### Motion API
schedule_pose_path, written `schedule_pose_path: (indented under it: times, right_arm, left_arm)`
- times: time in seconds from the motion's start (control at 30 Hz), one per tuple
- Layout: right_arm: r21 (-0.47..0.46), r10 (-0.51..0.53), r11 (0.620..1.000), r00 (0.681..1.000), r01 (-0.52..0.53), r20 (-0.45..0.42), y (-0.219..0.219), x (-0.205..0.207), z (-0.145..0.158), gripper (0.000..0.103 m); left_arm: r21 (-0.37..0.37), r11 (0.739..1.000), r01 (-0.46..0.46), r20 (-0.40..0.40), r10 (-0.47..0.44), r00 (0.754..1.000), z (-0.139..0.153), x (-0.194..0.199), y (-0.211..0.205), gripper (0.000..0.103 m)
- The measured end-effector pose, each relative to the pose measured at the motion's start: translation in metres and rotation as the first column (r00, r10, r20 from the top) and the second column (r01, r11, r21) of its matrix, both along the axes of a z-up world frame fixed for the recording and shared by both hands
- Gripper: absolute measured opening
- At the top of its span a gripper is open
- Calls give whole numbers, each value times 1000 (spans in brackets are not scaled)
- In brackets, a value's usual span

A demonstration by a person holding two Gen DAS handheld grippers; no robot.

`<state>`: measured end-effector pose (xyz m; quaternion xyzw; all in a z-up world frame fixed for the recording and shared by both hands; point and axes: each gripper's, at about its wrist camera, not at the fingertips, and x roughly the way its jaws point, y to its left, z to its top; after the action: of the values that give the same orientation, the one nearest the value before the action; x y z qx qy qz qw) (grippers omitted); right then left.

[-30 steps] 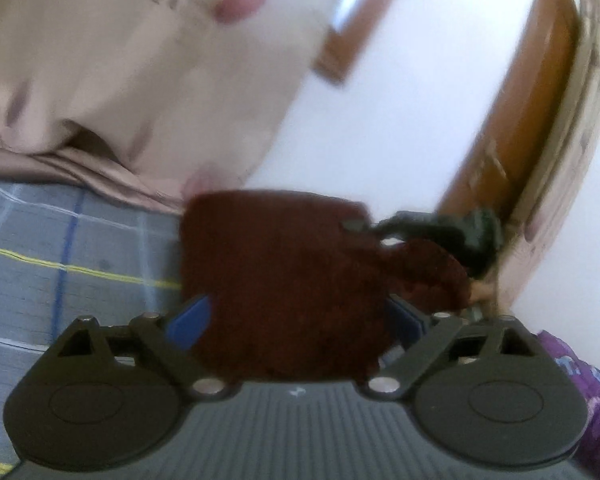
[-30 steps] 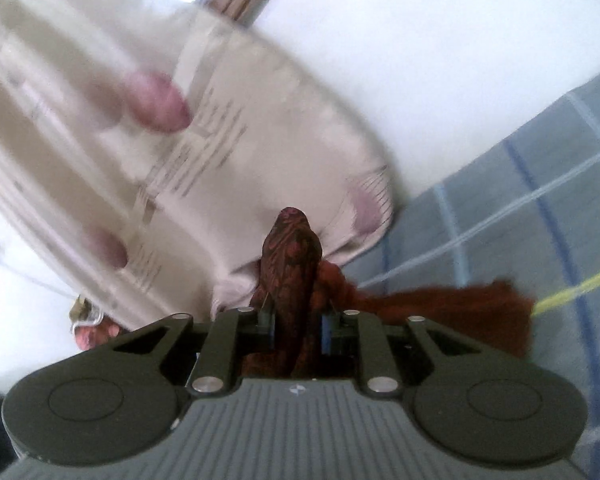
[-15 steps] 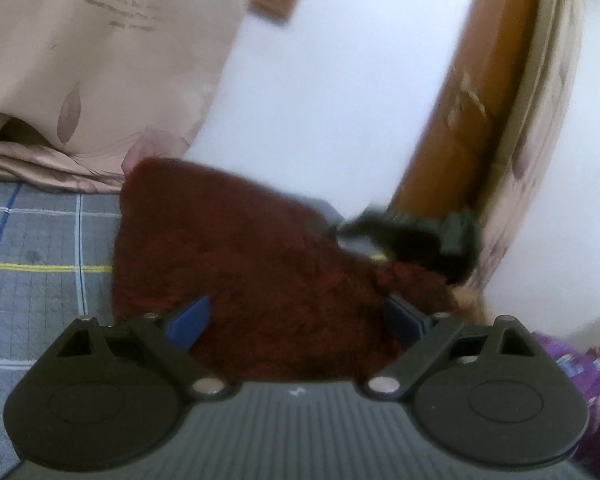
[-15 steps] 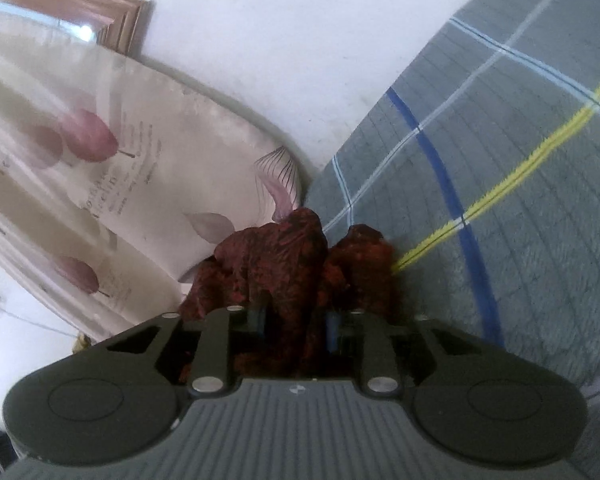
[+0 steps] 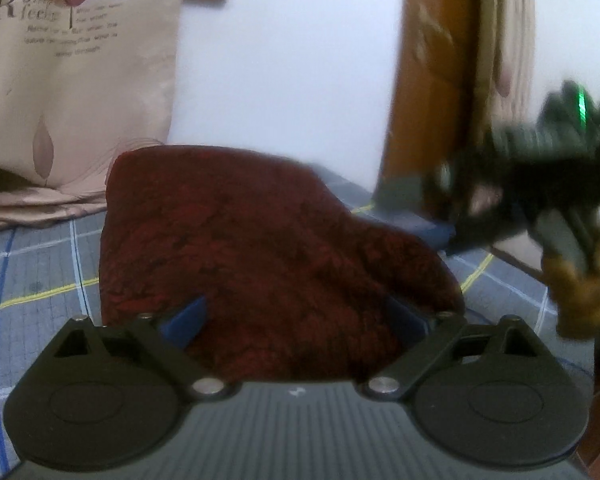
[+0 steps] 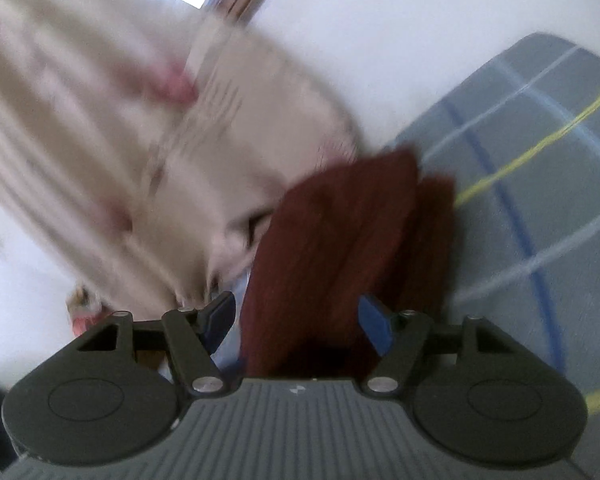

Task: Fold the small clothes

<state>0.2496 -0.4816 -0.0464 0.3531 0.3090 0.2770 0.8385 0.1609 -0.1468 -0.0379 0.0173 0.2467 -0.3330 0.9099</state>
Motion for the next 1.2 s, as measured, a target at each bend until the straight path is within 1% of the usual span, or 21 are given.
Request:
schedule_pose_path:
  times: [0.03, 0.07, 0.1, 0.13, 0.17, 0.27, 0.3, 0.37, 0.4, 0.43, 0.47, 0.57, 0.63, 0.73, 0.8, 0.83, 0.87, 0.93, 1.03, 1.13, 1.2]
  right_arm:
    - [-31, 17, 999, 1000, -18, -10, 10, -4, 0, 70]
    - [-90, 27, 996, 1000, -28, -6, 21, -7, 0, 65]
    - [-152, 27, 988, 1000, -27, 0, 29, -10, -2, 45]
    - [-197, 15, 980, 1000, -16, -9, 33, -9, -6, 31]
    - [-193, -2, 981, 999, -5, -34, 30, -7, -13, 12]
    - [-207, -63, 977, 998, 57, -26, 19, -11, -32, 12]
    - [-177, -96, 980, 995, 89, -36, 13, -14, -38, 12]
    - [-75, -111, 991, 994, 109, -24, 6, -20, -45, 12]
    - [-64, -102, 993, 995, 101, -14, 10, -22, -48, 12]
    - [-71, -102, 992, 995, 101, -14, 17, -24, -50, 14]
    - [-65, -99, 993, 995, 98, -5, 23, -26, -53, 23]
    - [-102, -131, 986, 991, 134, 28, 25, -29, -54, 24]
    - [-76, -129, 988, 991, 131, 40, 20, -30, -50, 33]
    - [-11, -168, 986, 984, 169, 53, 3, -38, -41, 62]
    - [-28, -215, 976, 976, 216, 47, -9, -34, -33, 99]
    - [-42, -243, 969, 969, 245, 44, -14, -28, -31, 103]
    - [-43, -266, 963, 963, 268, 39, -21, -22, -31, 103]
    - [-1, -246, 969, 969, 246, 8, -31, -1, -32, 103]
    - [-7, -254, 967, 964, 254, -75, -32, 37, -41, 103]
    - [20, -228, 972, 963, 234, -142, -24, 74, -52, 103]
    - [37, -157, 985, 967, 168, -203, -9, 96, -63, 103]
  left_arm:
    - [-17, 1000, -4, -4, 4, 1000, 1, 0, 3, 98]
    - [-46, 999, -15, -10, 14, 1000, 3, -1, 8, 98]
    - [-80, 996, -30, -21, 28, 999, 5, -1, 15, 98]
    - [-120, 992, -50, -34, 47, 998, 9, -1, 22, 98]
    - [-185, 979, -86, -44, 80, 996, 15, 0, 34, 98]
    - [-334, 930, -152, -24, 152, 988, 30, -1, 61, 98]
    - [-337, 928, -161, -30, 160, 987, 32, 3, 62, 98]
    - [-293, 945, -148, -73, 132, 988, 31, 14, 54, 98]
    - [-275, 952, -135, -76, 119, 990, 29, 16, 48, 98]
    - [-254, 960, -119, -61, 107, 992, 26, 15, 41, 98]
    - [-226, 969, -100, -40, 94, 995, 23, 14, 34, 98]
    - [-109, 991, -78, -58, 72, 996, 6, 18, 12, 98]
    - [-97, 992, -75, -31, 73, 997, -3, 14, 8, 98]
    - [-84, 994, -66, -13, 65, 998, -7, 13, 4, 99]
    - [-83, 995, -63, -18, 62, 998, -8, 14, 4, 100]
    - [-81, 995, -58, -17, 56, 998, -9, 14, 4, 100]
    - [-81, 995, -54, -16, 53, 998, -10, 14, 4, 100]
    - [-76, 996, -51, -14, 51, 999, -11, 14, 4, 101]
    - [-74, 996, -54, -7, 54, 999, -12, 11, 4, 101]
    - [-67, 997, -49, 1, 50, 999, -13, 9, 4, 101]
    - [-68, 997, -49, -1, 49, 999, -13, 8, 7, 101]
